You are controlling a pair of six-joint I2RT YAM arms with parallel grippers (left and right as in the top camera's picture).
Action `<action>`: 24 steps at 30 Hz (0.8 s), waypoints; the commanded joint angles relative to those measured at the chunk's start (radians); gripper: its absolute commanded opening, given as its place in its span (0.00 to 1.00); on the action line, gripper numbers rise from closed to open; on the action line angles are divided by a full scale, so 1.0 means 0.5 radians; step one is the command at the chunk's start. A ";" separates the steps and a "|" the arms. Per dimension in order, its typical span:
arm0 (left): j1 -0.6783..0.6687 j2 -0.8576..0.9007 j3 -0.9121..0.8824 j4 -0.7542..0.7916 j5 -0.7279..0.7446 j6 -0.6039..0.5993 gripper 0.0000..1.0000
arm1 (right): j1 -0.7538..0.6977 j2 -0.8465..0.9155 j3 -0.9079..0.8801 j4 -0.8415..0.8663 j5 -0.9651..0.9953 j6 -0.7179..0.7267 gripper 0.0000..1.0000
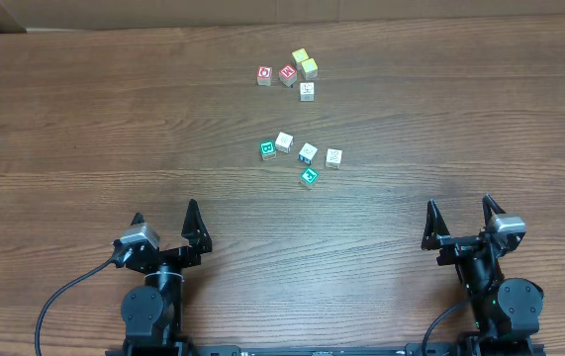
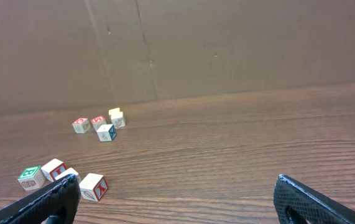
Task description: Flip 5 blocks
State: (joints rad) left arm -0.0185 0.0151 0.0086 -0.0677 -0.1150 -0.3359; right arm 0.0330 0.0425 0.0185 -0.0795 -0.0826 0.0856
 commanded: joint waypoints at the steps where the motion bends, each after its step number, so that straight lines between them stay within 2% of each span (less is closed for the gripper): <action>1: 0.014 -0.019 -0.008 0.001 0.018 0.043 1.00 | -0.009 0.002 -0.021 0.011 -0.018 -0.008 1.00; 24: 0.014 -0.019 -0.008 0.001 0.031 0.044 1.00 | -0.009 0.002 -0.021 0.009 -0.017 -0.008 1.00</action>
State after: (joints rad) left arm -0.0185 0.0151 0.0086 -0.0681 -0.1081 -0.3359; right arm 0.0334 0.0425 0.0185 -0.0795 -0.0822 0.0845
